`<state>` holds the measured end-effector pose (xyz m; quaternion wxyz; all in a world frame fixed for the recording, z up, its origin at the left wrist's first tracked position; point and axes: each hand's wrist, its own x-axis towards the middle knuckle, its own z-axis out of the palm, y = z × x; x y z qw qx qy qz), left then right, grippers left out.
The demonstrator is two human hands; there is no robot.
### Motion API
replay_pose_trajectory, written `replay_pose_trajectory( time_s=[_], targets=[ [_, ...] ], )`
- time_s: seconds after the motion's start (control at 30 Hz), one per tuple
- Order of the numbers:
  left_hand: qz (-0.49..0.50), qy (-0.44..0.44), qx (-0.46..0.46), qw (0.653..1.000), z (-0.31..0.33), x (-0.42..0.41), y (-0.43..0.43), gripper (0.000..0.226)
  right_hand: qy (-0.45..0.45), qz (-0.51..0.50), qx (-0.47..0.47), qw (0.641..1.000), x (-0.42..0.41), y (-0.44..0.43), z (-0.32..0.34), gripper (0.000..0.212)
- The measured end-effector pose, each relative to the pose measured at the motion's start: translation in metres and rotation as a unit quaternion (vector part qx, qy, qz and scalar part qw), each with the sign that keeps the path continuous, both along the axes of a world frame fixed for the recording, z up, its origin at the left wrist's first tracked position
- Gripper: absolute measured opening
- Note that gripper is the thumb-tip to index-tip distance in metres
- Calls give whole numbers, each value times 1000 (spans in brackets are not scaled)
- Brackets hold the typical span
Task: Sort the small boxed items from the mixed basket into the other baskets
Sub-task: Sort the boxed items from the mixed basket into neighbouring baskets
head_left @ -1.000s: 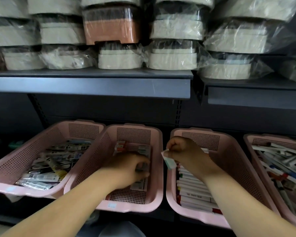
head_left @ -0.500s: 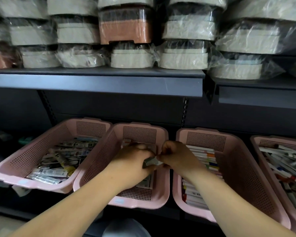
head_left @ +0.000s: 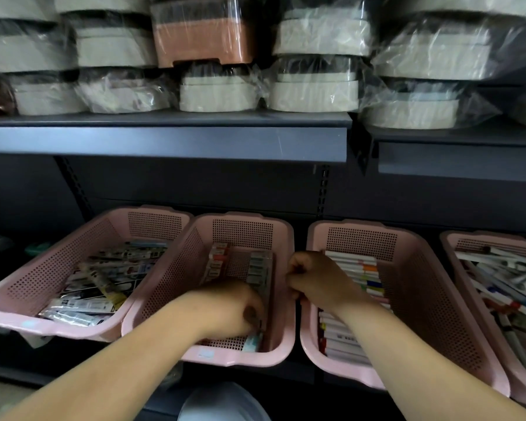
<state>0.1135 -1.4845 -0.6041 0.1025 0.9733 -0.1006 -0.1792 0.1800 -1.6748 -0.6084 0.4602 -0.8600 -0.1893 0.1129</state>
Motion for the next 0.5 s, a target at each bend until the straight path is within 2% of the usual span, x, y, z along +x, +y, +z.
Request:
replay_pose_trajectory(
  time_s=[0.17,0.3,0.43,0.5],
  targets=[
    [-51,45,58,996,-4,-2,7,53,10,15,5,1000,2,-1,-4,16],
    [-106,26,63,992,-11,2,-6,34,12,15,-1,1000,2,-1,-4,14],
    [-123,33,86,988,-19,7,-12,28,26,15,7,1000,2,-2,-5,14],
    [-142,8,96,985,-22,7,-11,26,29,15,8,999,3,-3,-5,12]
  ],
)
